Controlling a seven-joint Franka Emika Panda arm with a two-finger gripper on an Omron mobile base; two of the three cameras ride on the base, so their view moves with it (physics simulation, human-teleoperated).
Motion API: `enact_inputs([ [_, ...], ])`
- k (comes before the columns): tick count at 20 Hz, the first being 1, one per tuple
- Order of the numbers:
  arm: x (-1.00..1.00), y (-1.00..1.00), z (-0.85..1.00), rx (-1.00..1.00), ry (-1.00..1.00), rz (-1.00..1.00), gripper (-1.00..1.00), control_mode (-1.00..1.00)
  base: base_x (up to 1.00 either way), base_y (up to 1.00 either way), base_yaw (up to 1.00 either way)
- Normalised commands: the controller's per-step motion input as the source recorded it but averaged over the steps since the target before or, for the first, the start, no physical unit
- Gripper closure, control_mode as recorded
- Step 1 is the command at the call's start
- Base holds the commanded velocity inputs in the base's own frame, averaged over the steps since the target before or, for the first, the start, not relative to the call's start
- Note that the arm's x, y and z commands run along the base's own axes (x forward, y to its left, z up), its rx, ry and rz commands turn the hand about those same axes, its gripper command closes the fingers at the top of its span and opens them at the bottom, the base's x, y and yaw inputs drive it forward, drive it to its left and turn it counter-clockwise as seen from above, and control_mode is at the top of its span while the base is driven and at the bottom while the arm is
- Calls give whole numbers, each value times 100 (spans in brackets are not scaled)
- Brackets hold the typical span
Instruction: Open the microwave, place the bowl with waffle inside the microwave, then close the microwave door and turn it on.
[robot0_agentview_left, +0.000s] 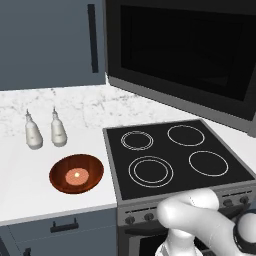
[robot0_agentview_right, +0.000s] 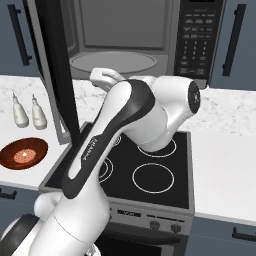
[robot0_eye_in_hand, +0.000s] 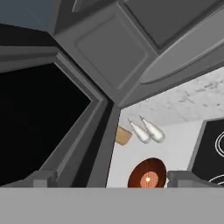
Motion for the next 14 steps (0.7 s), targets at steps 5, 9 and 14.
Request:
enact_inputs([
  [5, -26, 50, 0, -3, 9, 23, -100, -100, 0, 0, 0],
  [9, -55, 53, 0, -2, 1, 23, -100, -100, 0, 0, 0],
  [14, -81, 51, 0, -1, -2, 18, -100, -100, 0, 0, 0],
])
